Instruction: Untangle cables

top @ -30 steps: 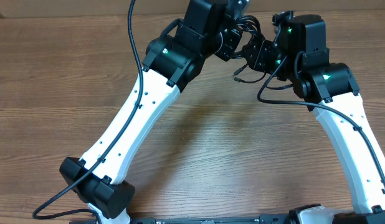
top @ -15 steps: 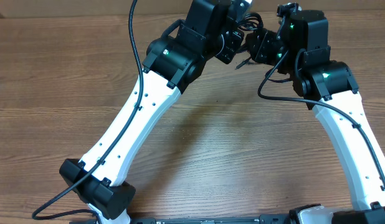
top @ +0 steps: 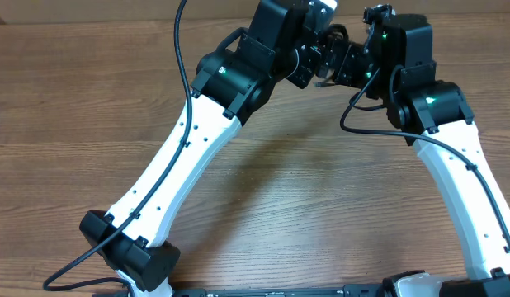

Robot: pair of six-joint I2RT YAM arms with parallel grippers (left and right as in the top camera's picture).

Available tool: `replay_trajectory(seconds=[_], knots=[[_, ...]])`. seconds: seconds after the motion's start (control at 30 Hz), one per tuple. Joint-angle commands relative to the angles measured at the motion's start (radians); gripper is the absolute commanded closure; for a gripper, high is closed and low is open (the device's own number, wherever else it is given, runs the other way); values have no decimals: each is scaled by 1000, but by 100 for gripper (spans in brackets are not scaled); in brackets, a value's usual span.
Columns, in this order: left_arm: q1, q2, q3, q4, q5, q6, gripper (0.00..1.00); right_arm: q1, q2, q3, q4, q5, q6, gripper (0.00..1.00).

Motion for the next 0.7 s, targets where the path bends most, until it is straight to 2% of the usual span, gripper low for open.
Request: replay_trajectory(seconds=[0.0,0.37,0.67], knots=[[-30,5,-2,-13,0,22,96,7,-16,28,9,-36,2,0],[-29,5,-2,-23,-202,51,96,7,-29,28,-28,10,-29,0],[-10,5,-2,-11,-208,55,96,7,-29,28,-103,160,-29,0]])
